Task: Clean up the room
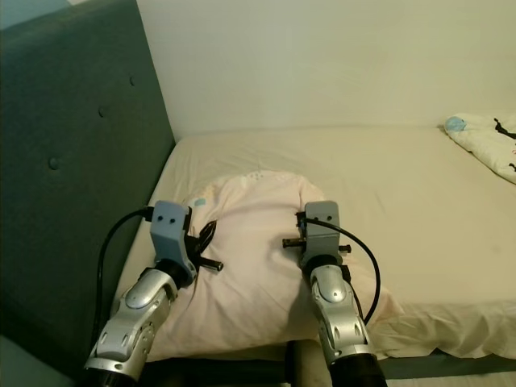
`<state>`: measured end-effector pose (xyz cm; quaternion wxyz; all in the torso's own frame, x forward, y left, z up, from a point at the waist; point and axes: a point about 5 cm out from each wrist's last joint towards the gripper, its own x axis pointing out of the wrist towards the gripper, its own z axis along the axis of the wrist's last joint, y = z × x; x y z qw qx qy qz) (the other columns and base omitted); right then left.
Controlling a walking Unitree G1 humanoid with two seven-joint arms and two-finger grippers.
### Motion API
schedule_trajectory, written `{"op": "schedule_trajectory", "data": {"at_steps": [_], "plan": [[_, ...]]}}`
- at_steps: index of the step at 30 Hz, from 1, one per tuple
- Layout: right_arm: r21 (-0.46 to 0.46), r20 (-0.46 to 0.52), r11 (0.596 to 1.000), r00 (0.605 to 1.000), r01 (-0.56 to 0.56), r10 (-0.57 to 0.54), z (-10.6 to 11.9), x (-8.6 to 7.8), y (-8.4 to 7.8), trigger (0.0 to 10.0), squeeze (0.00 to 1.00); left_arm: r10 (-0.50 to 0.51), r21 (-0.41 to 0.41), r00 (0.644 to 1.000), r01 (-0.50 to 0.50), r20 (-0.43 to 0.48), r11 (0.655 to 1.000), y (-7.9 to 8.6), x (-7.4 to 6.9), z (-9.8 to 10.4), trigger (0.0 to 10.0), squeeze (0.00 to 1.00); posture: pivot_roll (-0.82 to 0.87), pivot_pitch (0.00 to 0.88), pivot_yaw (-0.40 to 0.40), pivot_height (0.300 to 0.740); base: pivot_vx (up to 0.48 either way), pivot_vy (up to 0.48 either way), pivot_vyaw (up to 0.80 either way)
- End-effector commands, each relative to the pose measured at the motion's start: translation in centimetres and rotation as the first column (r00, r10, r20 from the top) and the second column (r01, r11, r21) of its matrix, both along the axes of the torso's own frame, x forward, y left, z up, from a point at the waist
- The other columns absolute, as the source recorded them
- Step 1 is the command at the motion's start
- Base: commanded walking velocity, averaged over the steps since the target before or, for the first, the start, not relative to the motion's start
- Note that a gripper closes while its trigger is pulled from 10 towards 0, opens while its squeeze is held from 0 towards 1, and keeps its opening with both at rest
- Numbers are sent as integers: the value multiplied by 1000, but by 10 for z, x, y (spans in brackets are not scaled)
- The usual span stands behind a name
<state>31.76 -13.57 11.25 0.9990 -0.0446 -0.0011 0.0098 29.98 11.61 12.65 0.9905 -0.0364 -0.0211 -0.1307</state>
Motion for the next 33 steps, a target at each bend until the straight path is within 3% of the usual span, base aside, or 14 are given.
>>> {"op": "schedule_trajectory", "data": {"at_steps": [1, 3, 10, 14, 16, 17, 20, 21, 25, 28, 30, 31, 33], "plan": [[17, 31, 998, 998, 55, -56, 5, 0, -11, 10000, 0, 37, 23, 999, -38, 27, 999, 11, -1, 3, 10000, 0, -61, 40, 8, 570, 0, 0, 0], [13, 30, 998, 998, 56, -56, 6, 0, -11, 10000, 0, 42, 25, 999, -43, 26, 999, 12, -1, 3, 10000, 0, -61, 40, 8, 570, 0, 0, 0], [-9, 74, 1000, 997, 20, -19, 17, 11, -6, 10000, 0, 112, 97, 991, -120, 76, 988, 39, 12, 13, 10000, 0, -52, 53, -10, 570, 0, 0, 0], [-4, 103, 999, 993, -54, 54, 39, 43, 8, 10000, 0, 172, 185, 967, -206, 187, 961, 76, 42, 51, 10000, 0, -33, 70, -27, 570, 0, 0, 0], [13, 105, 994, 989, -106, 104, 54, 60, 20, 10000, 0, 204, 237, 944, -267, 257, 934, 97, 57, 80, 10000, 0, -16, 88, -37, 570, 0, 0, 0], [13, 105, 994, 989, -106, 104, 54, 60, 20, 10000, 0, 204, 237, 944, -267, 257, 934, 97, 57, 80, 10000, 0, -16, 88, -37, 570, 0, 0, 0], [22, 95, 986, 983, -162, 160, 68, 73, 38, 10000, 0, 226, 309, 917, -331, 330, 892, 120, 67, 113, 10000, 0, -2, 111, -38, 570, 0, 0, 0], [22, 95, 986, 983, -162, 160, 68, 73, 38, 10000, 0, 226, 309, 917, -331, 330, 892, 120, 67, 113, 10000, 0, -2, 111, -38, 570, 0, 0, 0], [52, 126, 970, 965, -239, 231, 90, 82, 61, 10000, 0, 248, 398, 879, -415, 408, 818, 149, 66, 144, 10000, 0, 13, 139, -51, 570, 0, 0, 0], [62, 142, 963, 957, -262, 251, 96, 82, 67, 10000, 0, 259, 408, 866, -440, 427, 799, 157, 64, 151, 10000, 0, 19, 143, -57, 570, 0, 0, 0], [95, 164, 946, 942, -310, 292, 103, 83, 80, 10000, 0, 279, 432, 838, -493, 469, 755, 174, 59, 168, 10000, 0, 37, 158, -68, 570, 0, 0, 0], [112, 140, 937, 939, -331, 315, 98, 82, 88, 10000, 0, 281, 456, 829, -513, 484, 727, 183, 55, 175, 10000, 0, 44, 164, -73, 570, 0, 0, 0], [124, 121, 931, 936, -345, 331, 95, 81, 93, 10000, 0, 281, 473, 824, -524, 492, 709, 189, 52, 180, 10000, 0, 46, 165, -74, 570, 0, 0, 0]]}}
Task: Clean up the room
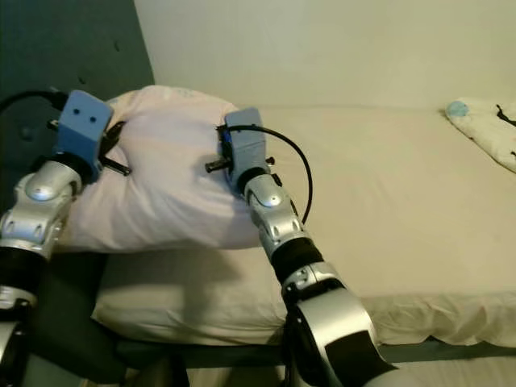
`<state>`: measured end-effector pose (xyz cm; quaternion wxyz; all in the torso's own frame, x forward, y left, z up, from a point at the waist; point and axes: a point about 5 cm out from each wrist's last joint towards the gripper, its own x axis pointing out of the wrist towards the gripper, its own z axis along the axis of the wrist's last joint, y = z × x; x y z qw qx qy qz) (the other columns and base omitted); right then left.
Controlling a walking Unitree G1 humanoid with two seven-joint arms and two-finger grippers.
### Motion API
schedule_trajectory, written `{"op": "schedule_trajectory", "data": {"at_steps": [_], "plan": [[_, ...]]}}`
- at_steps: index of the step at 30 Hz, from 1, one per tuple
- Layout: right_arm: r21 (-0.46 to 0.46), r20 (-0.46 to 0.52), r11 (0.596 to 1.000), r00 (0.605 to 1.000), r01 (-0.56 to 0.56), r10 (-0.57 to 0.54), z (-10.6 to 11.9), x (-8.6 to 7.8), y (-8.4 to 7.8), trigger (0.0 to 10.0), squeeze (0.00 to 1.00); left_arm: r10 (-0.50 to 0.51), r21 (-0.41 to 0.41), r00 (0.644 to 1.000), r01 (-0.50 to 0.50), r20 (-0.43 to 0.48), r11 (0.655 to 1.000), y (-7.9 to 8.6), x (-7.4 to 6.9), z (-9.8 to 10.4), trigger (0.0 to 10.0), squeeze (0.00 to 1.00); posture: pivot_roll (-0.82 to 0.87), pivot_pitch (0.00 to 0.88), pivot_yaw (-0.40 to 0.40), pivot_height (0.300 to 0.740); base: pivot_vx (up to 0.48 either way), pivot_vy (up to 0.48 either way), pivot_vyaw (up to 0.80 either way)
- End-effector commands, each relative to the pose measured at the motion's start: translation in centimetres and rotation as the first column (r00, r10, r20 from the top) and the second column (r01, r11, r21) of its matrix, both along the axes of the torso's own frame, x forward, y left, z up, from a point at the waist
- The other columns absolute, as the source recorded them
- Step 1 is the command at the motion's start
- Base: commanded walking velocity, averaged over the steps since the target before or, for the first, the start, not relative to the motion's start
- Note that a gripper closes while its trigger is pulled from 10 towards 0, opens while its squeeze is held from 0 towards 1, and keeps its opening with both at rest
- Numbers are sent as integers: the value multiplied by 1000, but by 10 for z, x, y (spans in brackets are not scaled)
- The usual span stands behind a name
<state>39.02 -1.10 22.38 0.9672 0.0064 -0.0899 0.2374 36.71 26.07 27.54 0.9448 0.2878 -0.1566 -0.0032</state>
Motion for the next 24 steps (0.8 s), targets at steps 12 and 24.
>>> {"op": "schedule_trajectory", "data": {"at_steps": [12, 24], "plan": [[-187, -368, 982, 925, 21, -90, -116, -25, -18, 10000, 0, 42, 199, 997, -55, 68, 978, 18, -28, -20, 10000, 0, 100, 207, -100, 570, 0, 0, 0], [-254, -570, 967, 809, -10, -141, -174, -55, -35, 10000, 0, 17, 315, 994, 19, -112, 949, -26, -38, -111, 10000, 0, 111, 240, -110, 570, 0, 0, 0]]}}
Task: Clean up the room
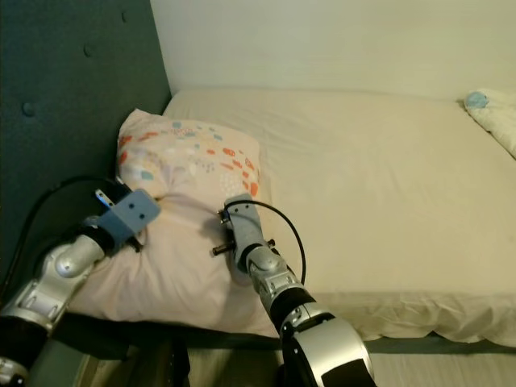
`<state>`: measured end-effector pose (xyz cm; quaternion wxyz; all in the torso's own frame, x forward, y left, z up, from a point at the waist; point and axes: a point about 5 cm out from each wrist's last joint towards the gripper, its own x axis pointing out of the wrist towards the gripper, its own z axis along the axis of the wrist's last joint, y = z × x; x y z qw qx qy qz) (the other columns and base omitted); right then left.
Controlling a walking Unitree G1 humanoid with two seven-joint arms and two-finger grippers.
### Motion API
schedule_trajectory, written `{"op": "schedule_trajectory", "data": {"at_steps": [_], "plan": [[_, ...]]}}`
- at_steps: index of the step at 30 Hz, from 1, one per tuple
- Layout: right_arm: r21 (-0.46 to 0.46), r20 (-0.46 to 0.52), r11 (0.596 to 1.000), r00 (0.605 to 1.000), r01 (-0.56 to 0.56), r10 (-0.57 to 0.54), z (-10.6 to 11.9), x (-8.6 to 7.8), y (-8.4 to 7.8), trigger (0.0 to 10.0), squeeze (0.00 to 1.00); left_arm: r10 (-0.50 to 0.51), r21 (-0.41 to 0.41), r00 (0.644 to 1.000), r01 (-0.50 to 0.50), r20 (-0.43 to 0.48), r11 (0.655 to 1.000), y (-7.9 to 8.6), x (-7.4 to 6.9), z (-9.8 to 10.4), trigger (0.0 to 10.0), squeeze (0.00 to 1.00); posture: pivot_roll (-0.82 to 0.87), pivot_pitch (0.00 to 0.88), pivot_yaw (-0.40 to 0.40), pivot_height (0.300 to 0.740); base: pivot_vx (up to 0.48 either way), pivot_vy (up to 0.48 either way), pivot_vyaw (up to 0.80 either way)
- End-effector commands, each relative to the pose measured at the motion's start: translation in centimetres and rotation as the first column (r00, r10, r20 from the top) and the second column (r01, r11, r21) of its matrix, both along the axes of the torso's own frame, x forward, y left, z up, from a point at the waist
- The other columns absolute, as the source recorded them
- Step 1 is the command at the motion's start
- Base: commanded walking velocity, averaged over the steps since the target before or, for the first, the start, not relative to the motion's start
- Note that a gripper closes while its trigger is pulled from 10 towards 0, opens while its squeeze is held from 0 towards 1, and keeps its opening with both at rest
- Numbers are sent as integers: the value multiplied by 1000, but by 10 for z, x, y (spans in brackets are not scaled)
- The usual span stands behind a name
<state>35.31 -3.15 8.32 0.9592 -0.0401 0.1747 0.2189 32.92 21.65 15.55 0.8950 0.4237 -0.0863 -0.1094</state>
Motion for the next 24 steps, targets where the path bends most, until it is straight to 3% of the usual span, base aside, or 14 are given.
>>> {"op": "schedule_trajectory", "data": {"at_steps": [1, 3, 4, 9, 10, 11, 12, 19, 24], "plan": [[-46, -127, 998, 991, 34, -39, -34, -17, -14, 10000, 0, 105, 1, 991, -105, 82, 994, 18, 0, 9, 10000, 0, 111, 240, -110, 570, 0, 0, 0], [-47, -132, 999, 991, 22, -28, -36, -19, -14, 10000, 0, 113, 11, 990, -115, 88, 993, 20, -1, 7, 10000, 0, 111, 240, -110, 570, 0, 0, 0], [-24, -136, 1000, 990, 20, -23, -36, -21, -10, 10000, 0, 101, 55, 989, -108, 104, 993, 20, -2, 5, 10000, 0, 107, 246, -111, 570, 0, 0, 0], [-6, -114, 1000, 993, 2, -2, -32, -21, -3, 10000, 0, 92, 80, 991, -100, 99, 992, 20, -1, 3, 10000, 0, 100, 247, -105, 570, 0, 0, 0], [-16, -98, 1000, 995, -10, 8, -31, -20, -1, 10000, 114, 94, 84, 991, -101, 91, 991, 20, -1, 2, 10000, 0, 95, 248, -103, 570, 0, 0, 0], [-20, -88, 1000, 996, -19, 17, -29, -20, 1, 10000, 588, 99, 75, 992, -105, 83, 992, 20, -1, 1, 10000, 412, 95, 248, -103, 570, 0, 0, 0], [-1, -89, 1000, 996, -7, 7, -28, -19, 1, 10000, 1000, 110, 51, 992, -113, 59, 992, 21, -1, -2, 10000, 1000, 93, 247, -102, 570, 0, 0, 0], [57, -88, 997, 995, 48, -43, -23, -15, 1, 10000, 1000, 139, 3, 990, -139, 21, 990, 22, -2, -11, 10000, 1000, 86, 238, -99, 570, 0, 0, 0], [27, -31, 997, 996, 79, -78, -17, -12, 1, 10000, 1000, 166, -4, 986, -166, -8, 986, 29, -6, -18, 10000, 1000, 77, 231, -94, 570, 0, 0, 0]]}}
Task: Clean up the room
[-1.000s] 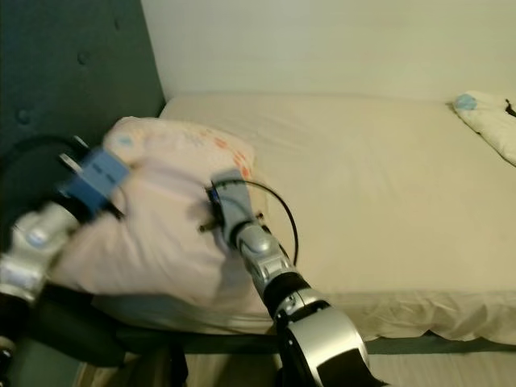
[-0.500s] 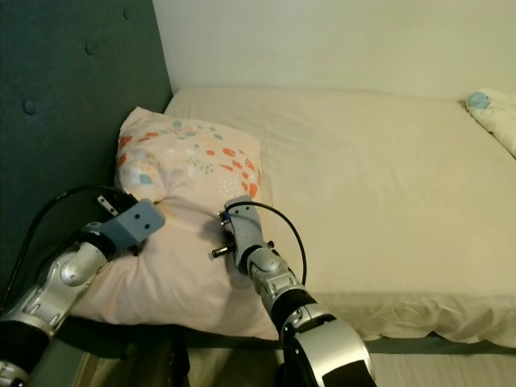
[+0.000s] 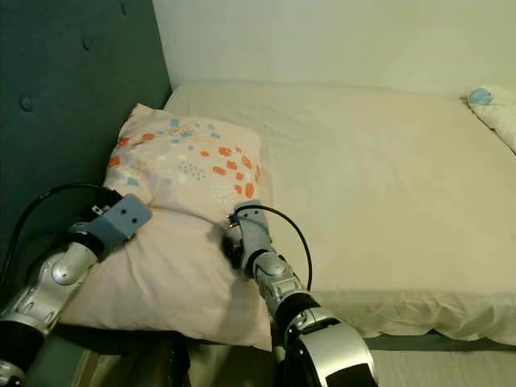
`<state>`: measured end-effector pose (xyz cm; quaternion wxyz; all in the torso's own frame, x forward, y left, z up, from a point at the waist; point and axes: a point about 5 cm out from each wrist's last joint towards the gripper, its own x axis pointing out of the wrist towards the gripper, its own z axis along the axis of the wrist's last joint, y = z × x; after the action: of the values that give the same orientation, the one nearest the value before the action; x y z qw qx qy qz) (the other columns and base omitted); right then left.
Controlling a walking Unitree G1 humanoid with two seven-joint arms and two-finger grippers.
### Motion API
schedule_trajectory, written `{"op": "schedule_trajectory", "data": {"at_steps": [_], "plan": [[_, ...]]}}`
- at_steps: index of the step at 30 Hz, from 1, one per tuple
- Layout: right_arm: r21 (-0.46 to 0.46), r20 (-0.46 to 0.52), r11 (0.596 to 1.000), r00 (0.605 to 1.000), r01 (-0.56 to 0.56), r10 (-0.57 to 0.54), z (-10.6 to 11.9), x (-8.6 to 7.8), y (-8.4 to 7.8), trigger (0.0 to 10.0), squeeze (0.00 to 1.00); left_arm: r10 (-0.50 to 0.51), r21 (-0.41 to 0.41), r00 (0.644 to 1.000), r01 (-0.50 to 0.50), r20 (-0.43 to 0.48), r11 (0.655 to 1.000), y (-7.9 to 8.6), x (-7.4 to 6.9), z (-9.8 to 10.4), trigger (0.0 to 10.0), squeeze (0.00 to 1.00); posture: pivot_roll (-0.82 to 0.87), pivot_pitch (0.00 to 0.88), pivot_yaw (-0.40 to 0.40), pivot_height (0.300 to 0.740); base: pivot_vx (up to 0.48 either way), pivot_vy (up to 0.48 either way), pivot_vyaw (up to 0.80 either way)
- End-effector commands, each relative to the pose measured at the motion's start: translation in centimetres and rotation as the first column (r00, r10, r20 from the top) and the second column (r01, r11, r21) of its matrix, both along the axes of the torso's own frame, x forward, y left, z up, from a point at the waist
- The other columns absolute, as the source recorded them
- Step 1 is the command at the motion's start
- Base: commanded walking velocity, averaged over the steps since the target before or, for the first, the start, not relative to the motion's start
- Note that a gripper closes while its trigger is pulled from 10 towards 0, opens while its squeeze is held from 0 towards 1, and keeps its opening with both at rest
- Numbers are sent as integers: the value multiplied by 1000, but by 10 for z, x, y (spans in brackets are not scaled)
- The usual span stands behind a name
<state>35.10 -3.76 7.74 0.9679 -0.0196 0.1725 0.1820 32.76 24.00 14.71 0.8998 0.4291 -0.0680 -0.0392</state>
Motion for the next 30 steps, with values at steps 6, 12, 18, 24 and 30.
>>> {"op": "schedule_trajectory", "data": {"at_steps": [6, 12, 18, 24, 30], "plan": [[-12, 78, 963, 960, 270, -269, -3, 2, -30, 10000, 0, 20, -46, 994, -25, -111, 999, 23, -19, -13, 10000, 0, 58, 221, -84, 570, 0, 0, 0], [69, 253, 935, 900, 349, -354, 10, -9, -62, 10000, 0, -87, -124, 942, 49, -324, 991, 31, -47, -34, 10000, 0, 16, 197, -52, 570, 0, 0, 0], [48, 386, 943, 865, 330, -322, 23, -27, -82, 10000, 0, -136, -54, 874, 125, -466, 991, 31, -66, -60, 10000, 0, -15, 180, -33, 570, 0, 0, 0], [23, 474, 957, 840, 290, -266, 37, -34, -97, 10000, 0, -362, -190, 769, 309, -526, 932, 15, -88, -62, 10000, 0, -42, 173, -22, 570, 0, 0, 0], [-4, 472, 963, 850, 270, -236, 46, -41, -111, 10000, 0, -540, -286, 564, 478, -625, 831, -14, -115, -67, 0, 0, -52, 170, -22, 570, 0, 0, 0]]}}
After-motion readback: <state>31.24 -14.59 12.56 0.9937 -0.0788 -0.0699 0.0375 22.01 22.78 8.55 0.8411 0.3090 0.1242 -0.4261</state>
